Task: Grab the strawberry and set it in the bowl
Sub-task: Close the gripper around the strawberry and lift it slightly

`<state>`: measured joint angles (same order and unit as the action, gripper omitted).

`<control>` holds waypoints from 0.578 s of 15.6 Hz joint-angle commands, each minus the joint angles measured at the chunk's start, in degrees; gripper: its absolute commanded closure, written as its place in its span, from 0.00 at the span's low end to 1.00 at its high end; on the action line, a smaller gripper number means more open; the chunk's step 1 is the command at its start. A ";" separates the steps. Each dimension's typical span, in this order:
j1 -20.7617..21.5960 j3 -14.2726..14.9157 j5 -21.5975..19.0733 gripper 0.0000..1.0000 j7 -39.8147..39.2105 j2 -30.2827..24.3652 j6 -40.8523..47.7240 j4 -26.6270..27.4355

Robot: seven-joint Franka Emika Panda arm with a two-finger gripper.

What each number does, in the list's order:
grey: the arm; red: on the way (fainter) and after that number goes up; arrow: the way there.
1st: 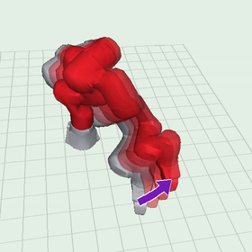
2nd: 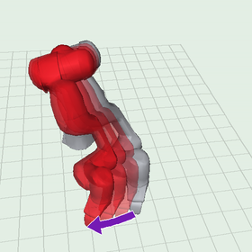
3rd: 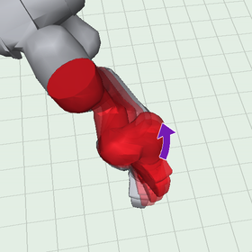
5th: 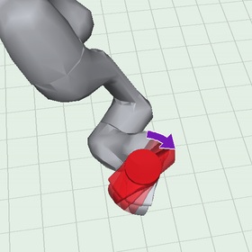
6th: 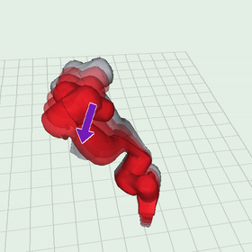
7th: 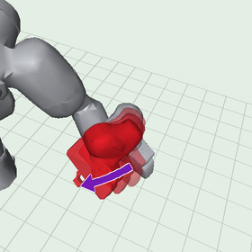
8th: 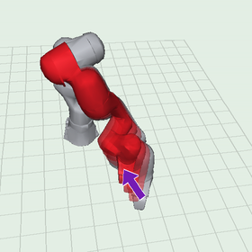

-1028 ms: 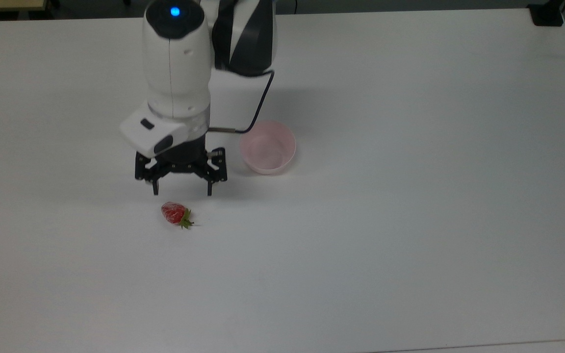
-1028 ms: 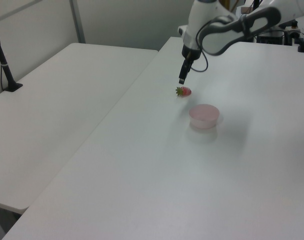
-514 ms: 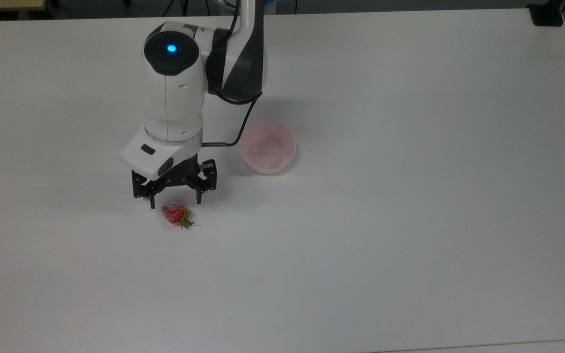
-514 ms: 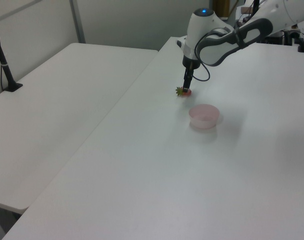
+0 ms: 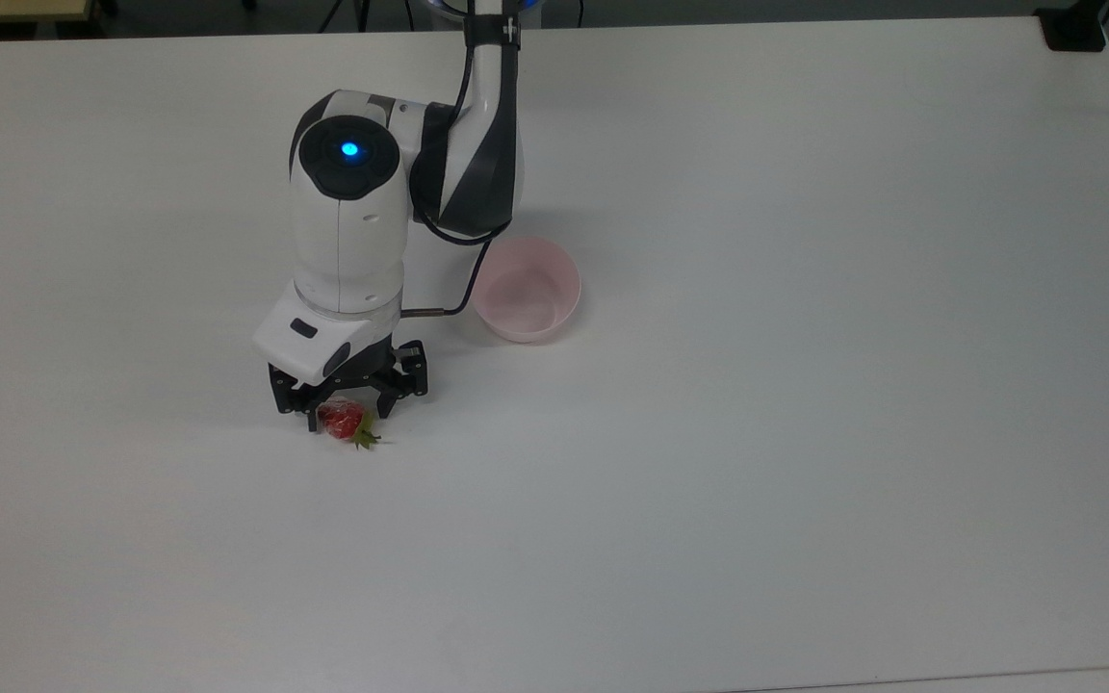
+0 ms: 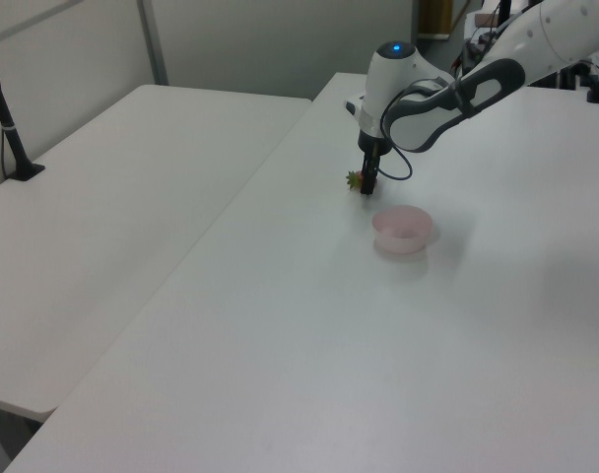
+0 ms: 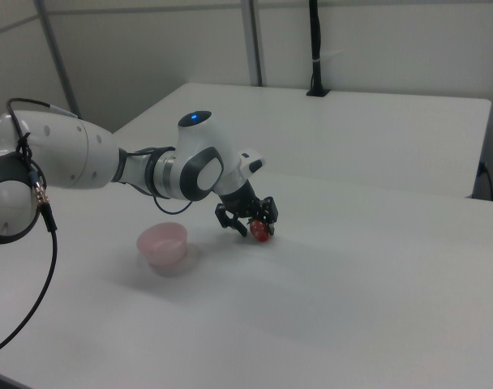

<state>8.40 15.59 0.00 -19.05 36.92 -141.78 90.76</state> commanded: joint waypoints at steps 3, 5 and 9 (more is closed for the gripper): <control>0.21 1.45 0.35 0.42 -0.81 0.34 -3.51 -0.41; 0.30 1.64 0.35 0.49 -0.81 0.34 -3.51 -0.41; 0.47 1.64 0.18 0.54 -0.37 0.08 -3.51 -0.41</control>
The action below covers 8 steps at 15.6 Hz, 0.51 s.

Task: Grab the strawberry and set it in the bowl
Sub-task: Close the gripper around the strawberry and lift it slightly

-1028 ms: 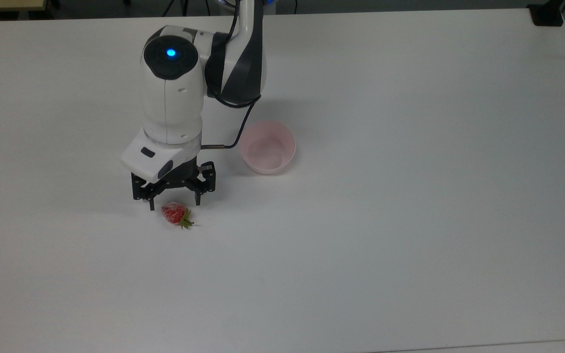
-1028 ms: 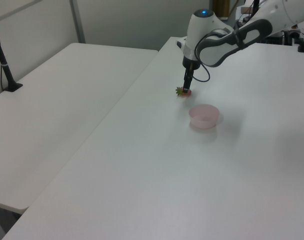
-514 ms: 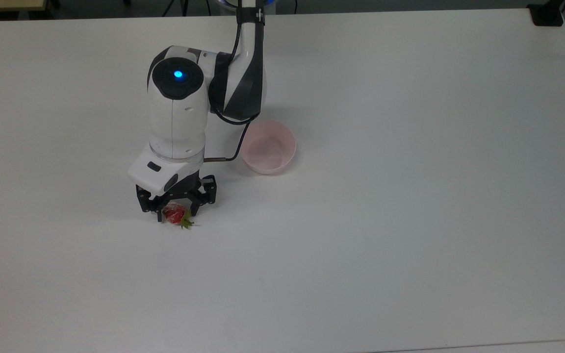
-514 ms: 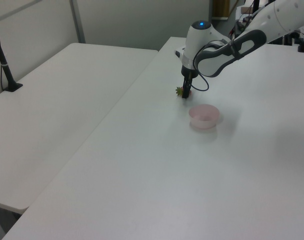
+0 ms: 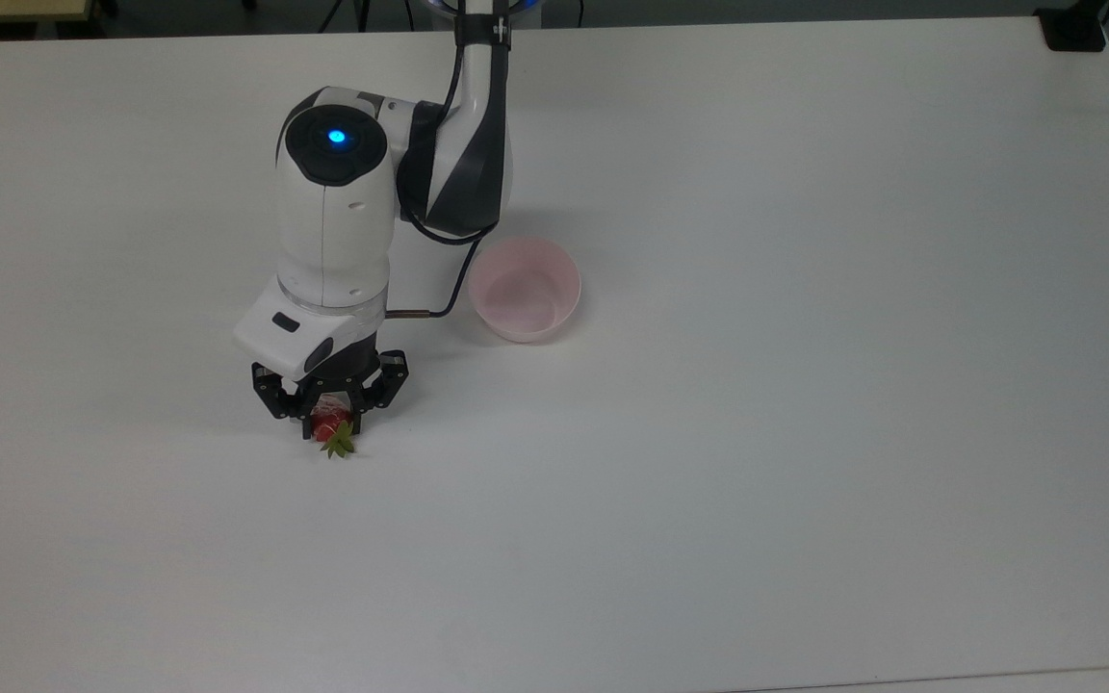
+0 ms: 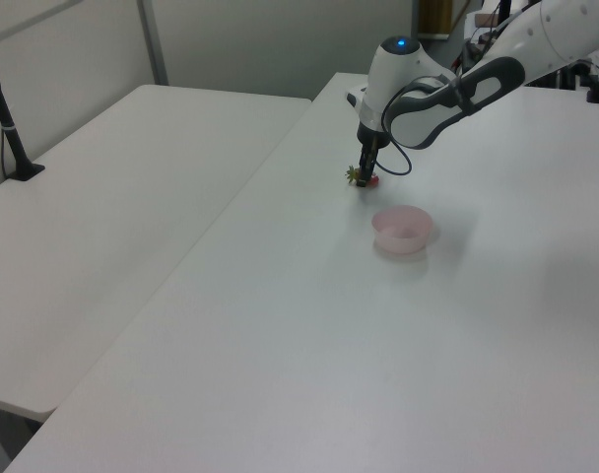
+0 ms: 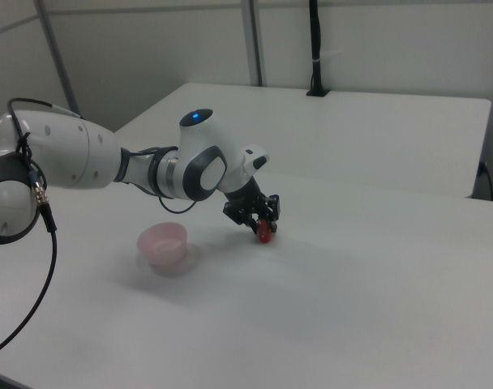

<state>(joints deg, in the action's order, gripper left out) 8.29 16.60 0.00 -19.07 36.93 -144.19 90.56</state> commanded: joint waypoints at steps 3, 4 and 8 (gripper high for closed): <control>0.58 0.62 0.09 0.54 0.00 -0.45 -1.10 -0.30; 0.76 0.71 -0.08 0.54 0.09 -1.06 -1.10 -0.30; 1.81 0.71 -0.88 0.54 1.05 -8.34 0.21 1.45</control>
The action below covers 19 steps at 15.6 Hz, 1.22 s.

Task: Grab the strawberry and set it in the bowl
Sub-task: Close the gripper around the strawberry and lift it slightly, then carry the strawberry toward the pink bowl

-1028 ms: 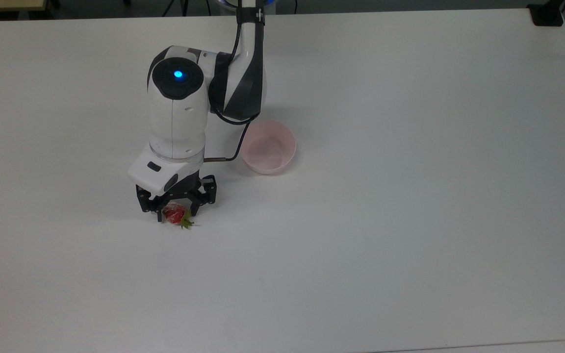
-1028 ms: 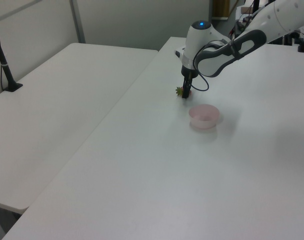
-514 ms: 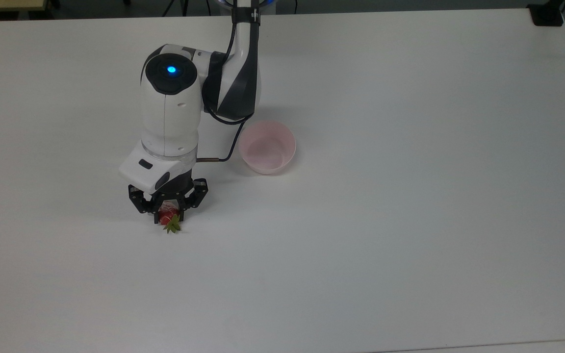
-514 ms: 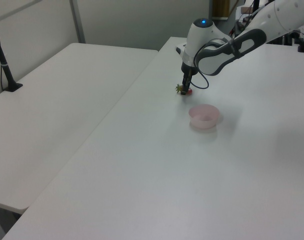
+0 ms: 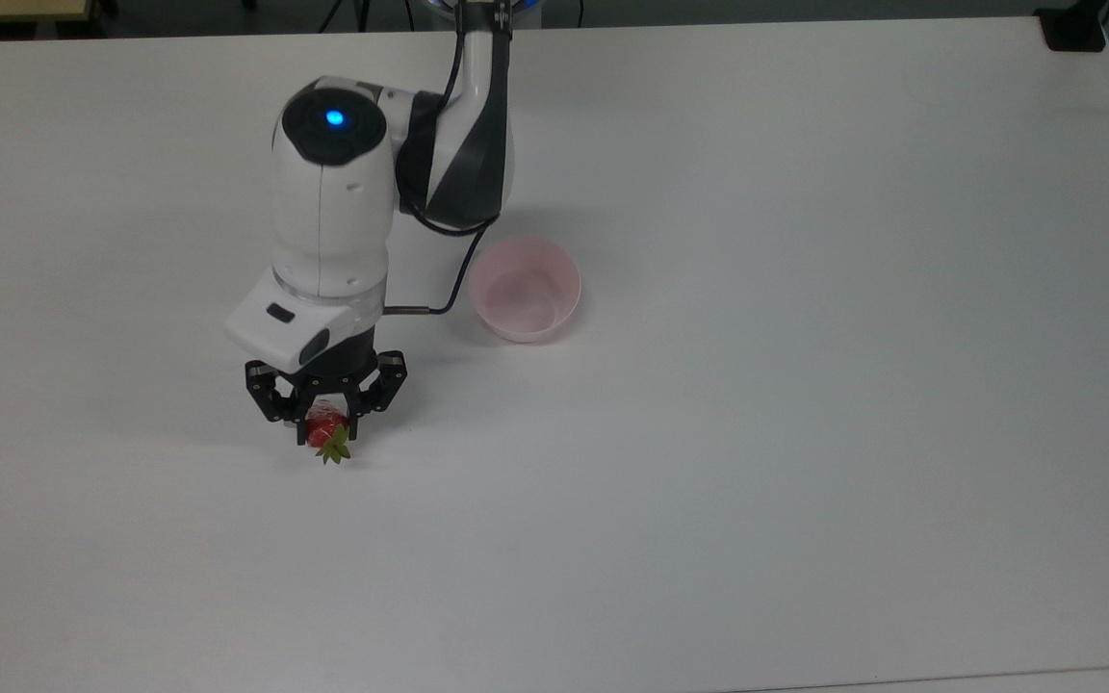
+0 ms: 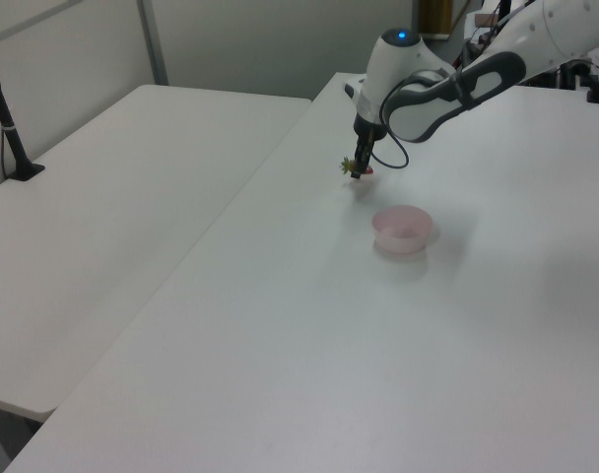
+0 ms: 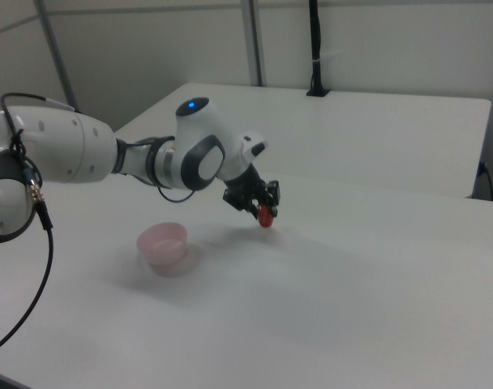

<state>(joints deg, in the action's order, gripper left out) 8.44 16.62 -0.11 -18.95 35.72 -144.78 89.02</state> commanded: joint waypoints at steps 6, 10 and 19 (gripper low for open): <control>7.71 0.70 -0.77 0.52 2.69 -18.22 18.98 8.26; 13.96 1.23 -0.69 0.49 4.69 -18.14 23.49 12.48; 13.45 0.70 -0.77 0.43 7.08 -17.00 23.40 12.32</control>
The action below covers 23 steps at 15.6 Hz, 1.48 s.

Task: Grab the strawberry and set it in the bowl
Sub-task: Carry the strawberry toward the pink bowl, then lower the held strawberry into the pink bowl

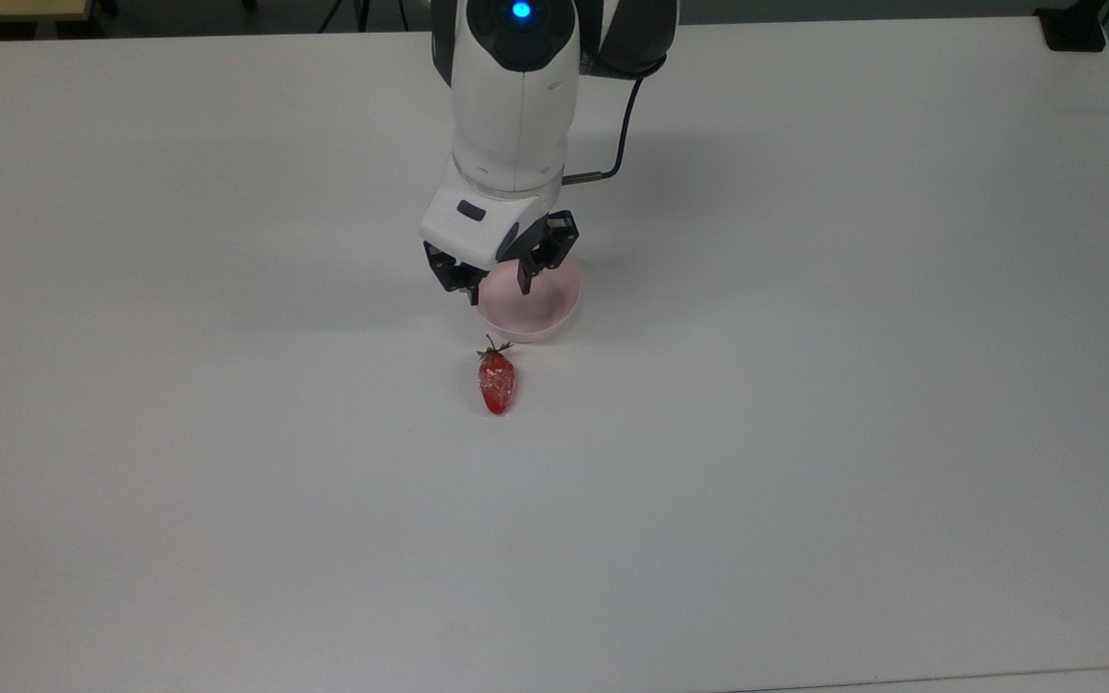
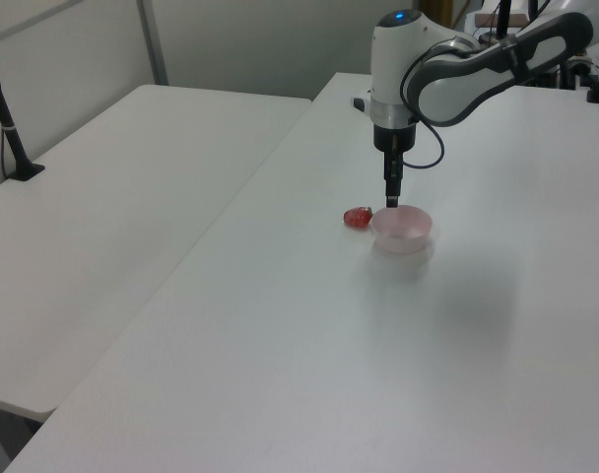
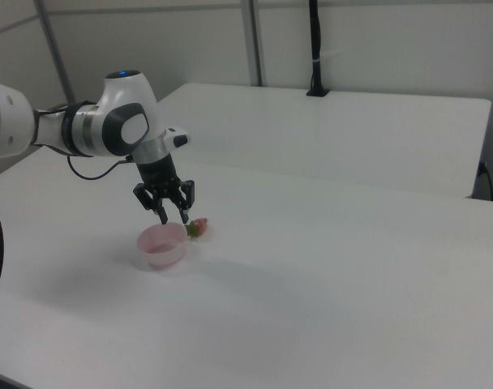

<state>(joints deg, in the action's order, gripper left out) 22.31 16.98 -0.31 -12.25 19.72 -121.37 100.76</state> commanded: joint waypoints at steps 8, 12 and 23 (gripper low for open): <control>-4.64 -0.10 -8.21 0.25 6.88 6.46 -3.52 -7.59; -4.55 -0.80 -7.77 0.25 7.24 11.56 -8.70 -9.88; -4.47 -1.33 -7.51 0.65 7.15 13.68 -9.94 -9.88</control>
<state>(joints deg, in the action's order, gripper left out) 17.86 15.77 -7.57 -5.79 33.52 -131.13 91.35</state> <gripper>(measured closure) 0.489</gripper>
